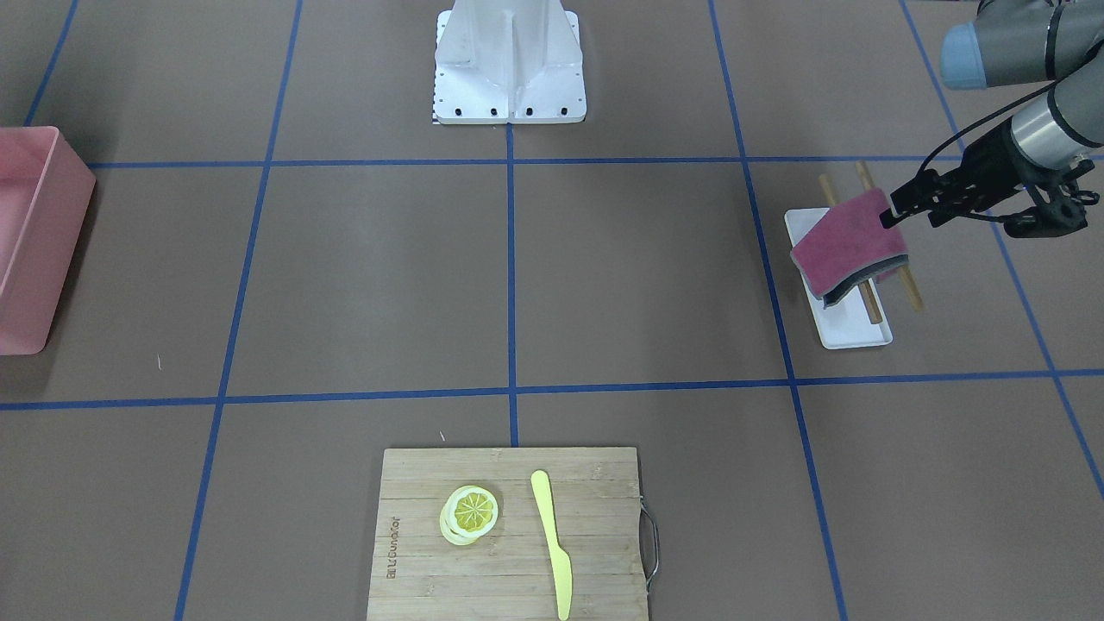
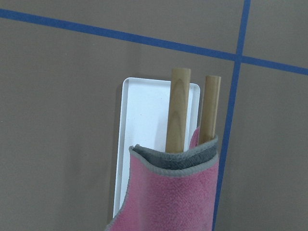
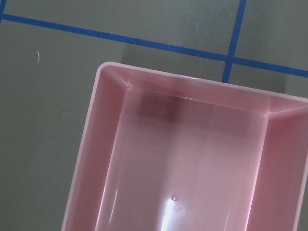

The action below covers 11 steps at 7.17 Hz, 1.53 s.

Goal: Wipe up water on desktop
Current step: 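Reach the left gripper to the pink cloth on the white tray and grasp it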

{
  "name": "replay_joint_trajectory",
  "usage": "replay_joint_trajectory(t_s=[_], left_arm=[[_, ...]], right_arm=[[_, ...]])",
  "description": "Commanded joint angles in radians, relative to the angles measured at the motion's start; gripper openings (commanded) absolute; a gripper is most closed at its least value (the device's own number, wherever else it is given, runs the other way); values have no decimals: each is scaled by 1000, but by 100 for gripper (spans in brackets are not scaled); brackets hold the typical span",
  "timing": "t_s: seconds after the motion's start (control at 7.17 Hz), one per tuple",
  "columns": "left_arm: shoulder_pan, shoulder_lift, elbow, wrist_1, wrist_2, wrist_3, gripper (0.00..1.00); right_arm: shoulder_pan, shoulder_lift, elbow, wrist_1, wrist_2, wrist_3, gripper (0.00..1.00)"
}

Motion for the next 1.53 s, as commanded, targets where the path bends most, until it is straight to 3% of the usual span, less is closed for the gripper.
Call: replay_joint_trajectory(t_s=[0.0,0.28,0.7,0.84,1.25,1.39], left_arm=[[23,-14,19,-2,12,2,75],[26,-14,19,1,18,2,59],[26,-12,19,-2,26,5,8],[26,-12,18,-2,26,5,0],[18,-15,-51,8,11,0,0],[10,-21,-73,10,-58,-7,0]], right_arm=[[-2,1,-3,0,-1,6,100],[-2,2,-3,0,-1,7,100],[-2,2,-3,0,-1,7,100],[-2,2,-3,2,1,7,100],[-2,4,5,3,7,6,100],[-2,7,12,3,12,10,100]])
